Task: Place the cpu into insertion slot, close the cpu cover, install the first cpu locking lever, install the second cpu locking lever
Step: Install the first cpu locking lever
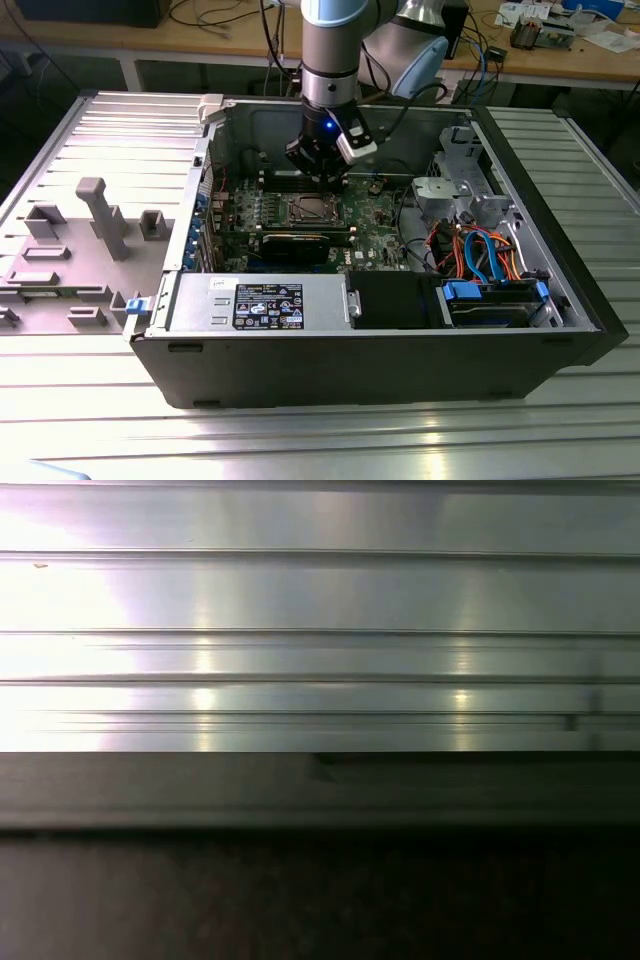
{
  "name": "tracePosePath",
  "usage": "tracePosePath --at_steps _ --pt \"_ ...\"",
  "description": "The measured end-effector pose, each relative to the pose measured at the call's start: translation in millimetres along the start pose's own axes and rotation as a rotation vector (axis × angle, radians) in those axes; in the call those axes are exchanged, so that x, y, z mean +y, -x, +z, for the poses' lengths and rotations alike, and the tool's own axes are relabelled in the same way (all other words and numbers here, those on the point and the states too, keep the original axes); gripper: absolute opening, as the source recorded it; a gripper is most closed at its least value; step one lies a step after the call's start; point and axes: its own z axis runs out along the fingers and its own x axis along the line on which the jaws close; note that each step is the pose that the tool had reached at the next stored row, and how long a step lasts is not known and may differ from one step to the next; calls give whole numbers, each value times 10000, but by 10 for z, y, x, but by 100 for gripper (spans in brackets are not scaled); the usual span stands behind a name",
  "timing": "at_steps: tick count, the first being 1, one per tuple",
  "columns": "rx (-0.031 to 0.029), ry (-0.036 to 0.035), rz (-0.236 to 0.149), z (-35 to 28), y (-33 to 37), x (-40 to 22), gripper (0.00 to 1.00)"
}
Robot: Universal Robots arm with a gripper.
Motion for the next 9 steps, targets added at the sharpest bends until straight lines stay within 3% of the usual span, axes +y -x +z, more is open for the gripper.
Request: tracePosePath --at_steps 9 --pt "-2 -35 -1 25 9 0 11"
